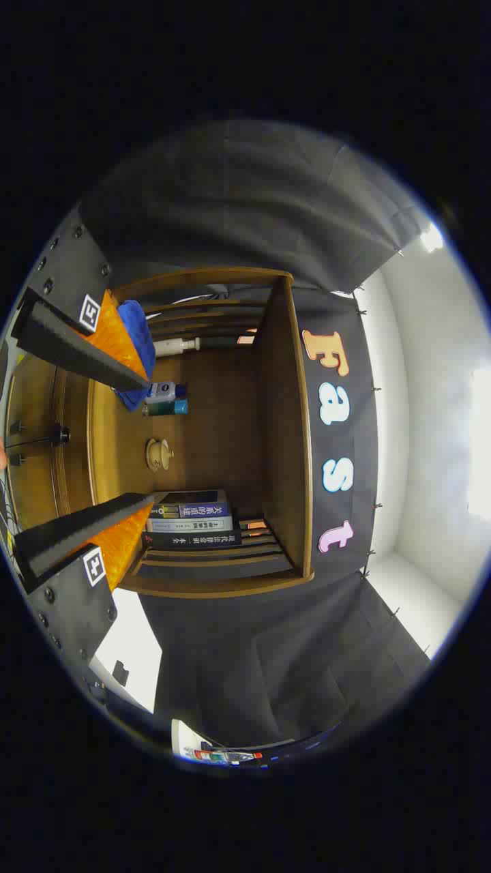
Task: Pull open the drawer, take out the items inside it, and place them on the countertop above the cabinet.
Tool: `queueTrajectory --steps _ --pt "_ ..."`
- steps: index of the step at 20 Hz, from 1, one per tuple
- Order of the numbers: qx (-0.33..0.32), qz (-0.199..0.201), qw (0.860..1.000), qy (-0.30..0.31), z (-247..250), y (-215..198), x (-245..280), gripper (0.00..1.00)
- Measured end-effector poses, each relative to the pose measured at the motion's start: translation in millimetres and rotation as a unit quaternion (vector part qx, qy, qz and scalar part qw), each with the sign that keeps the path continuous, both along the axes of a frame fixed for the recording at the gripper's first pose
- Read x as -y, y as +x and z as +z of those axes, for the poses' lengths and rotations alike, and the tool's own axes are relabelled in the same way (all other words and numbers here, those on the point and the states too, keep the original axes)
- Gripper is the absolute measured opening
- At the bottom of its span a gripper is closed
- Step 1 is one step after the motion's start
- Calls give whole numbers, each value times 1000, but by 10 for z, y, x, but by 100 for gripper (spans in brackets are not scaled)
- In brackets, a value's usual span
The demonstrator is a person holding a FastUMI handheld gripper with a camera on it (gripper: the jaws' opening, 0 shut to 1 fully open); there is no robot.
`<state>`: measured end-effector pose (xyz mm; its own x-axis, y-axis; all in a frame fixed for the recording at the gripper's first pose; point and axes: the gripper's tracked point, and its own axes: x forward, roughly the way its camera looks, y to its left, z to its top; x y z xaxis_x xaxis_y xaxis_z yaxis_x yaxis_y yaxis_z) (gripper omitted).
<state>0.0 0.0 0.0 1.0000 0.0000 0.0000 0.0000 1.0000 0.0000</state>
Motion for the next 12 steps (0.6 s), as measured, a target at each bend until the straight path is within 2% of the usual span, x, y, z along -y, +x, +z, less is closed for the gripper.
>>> queueTrajectory --steps 12 --pt "-8 2 1000 -8 -37 -34 -69 98"
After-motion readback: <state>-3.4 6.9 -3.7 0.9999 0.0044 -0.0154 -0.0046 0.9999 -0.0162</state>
